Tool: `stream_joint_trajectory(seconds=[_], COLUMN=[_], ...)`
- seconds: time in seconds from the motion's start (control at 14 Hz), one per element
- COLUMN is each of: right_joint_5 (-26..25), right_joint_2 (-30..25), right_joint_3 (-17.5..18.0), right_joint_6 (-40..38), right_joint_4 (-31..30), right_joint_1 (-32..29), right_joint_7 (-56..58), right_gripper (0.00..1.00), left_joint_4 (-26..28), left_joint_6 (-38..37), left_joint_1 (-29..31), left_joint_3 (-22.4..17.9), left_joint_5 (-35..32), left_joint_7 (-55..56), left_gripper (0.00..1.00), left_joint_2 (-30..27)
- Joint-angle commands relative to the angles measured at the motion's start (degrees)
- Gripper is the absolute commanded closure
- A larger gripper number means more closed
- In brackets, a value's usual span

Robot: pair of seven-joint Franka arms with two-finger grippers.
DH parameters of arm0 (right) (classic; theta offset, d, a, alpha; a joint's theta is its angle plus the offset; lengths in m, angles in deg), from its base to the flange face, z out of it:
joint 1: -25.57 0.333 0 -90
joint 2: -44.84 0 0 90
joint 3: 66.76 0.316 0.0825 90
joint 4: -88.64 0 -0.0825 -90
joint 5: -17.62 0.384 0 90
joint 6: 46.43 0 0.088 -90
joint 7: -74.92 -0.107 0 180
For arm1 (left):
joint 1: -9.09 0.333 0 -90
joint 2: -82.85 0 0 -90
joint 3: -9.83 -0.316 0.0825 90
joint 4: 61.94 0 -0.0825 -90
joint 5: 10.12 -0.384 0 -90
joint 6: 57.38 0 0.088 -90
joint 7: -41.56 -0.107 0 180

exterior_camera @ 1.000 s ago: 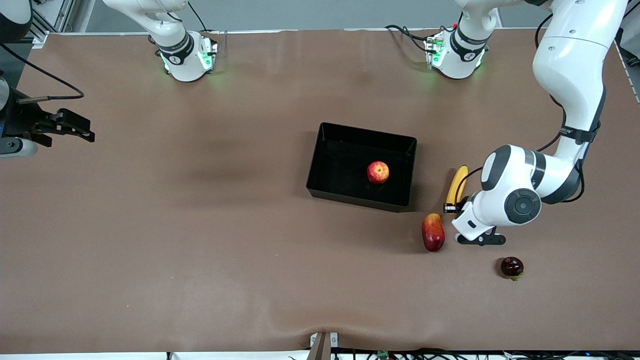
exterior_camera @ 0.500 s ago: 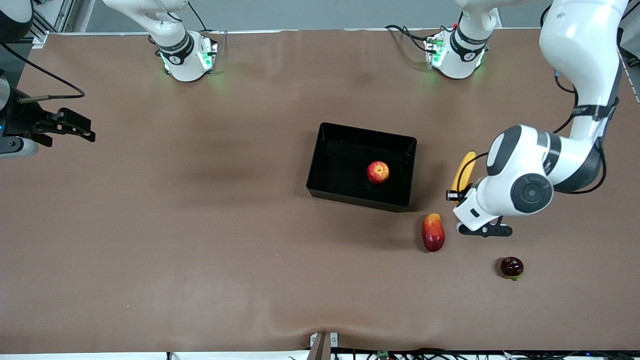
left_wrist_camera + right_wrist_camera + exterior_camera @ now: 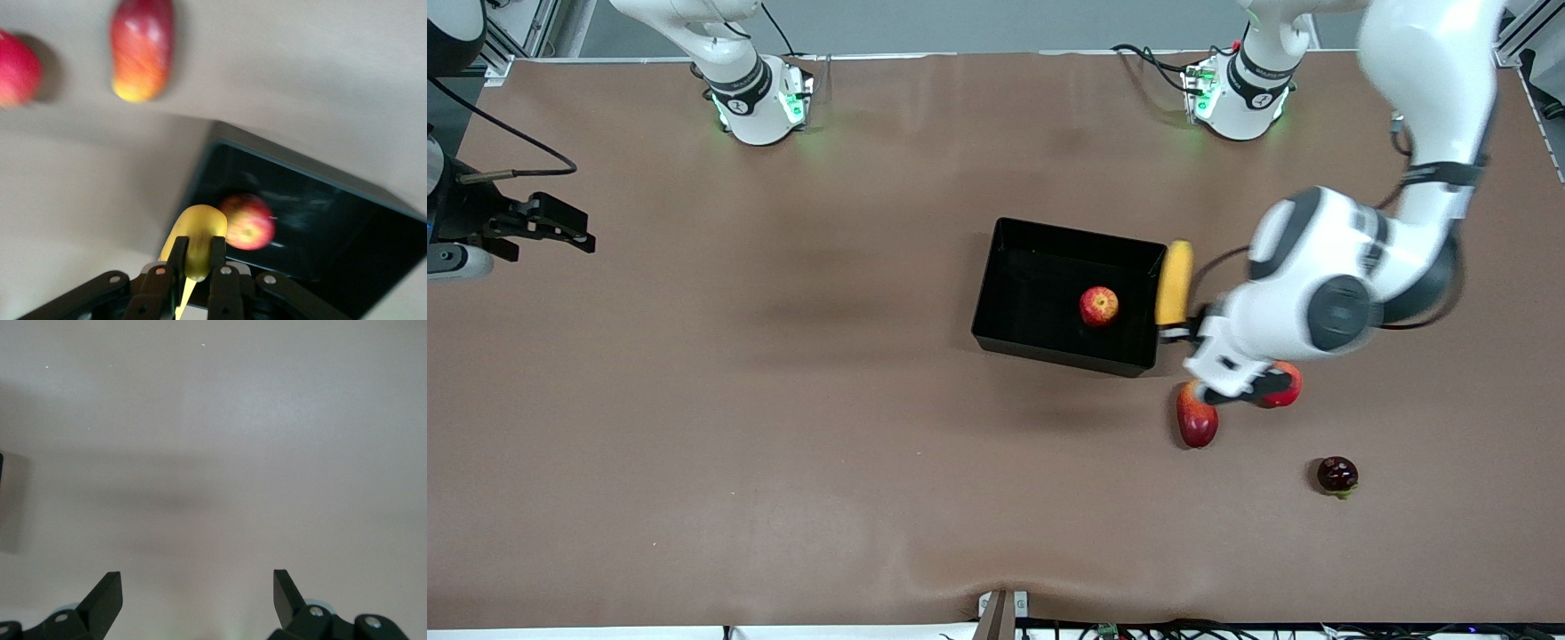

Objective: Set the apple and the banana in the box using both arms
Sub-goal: 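Lift the banana with the left gripper and carry it over the box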

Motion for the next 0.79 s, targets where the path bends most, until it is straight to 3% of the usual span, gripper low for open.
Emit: stream_joint_trajectory(seconds=[0.0, 0.29, 0.71], right_joint_5=[-0.73, -0.64, -0.73], right_joint_2=[-0.27, -0.18, -0.36], right_joint_3=[0.05, 0.05, 0.05], right_joint_6=[-0.01, -0.01, -0.18], right_joint_4=[0.25, 0.25, 0.78], right_joint_1=[-0.06, -0.06, -0.06], right_joint_7=[0.39, 0.39, 0.39], right_gripper=[0.00, 0.00, 0.00], left_joint_4=[-5.77, -5.78, -5.34], left_joint_6=[1.74, 10.52, 12.47], left_joint_1=[-6.25, -12.41, -18.93], left_joint_3=[-0.54, -0.81, -3.53], left_joint_5=[0.33, 0.07, -2.39], left_joint_7=[12.98, 23.20, 24.27], left_gripper=[1.00, 1.00, 1.00], left_joint_2=[4.11, 8.15, 12.73])
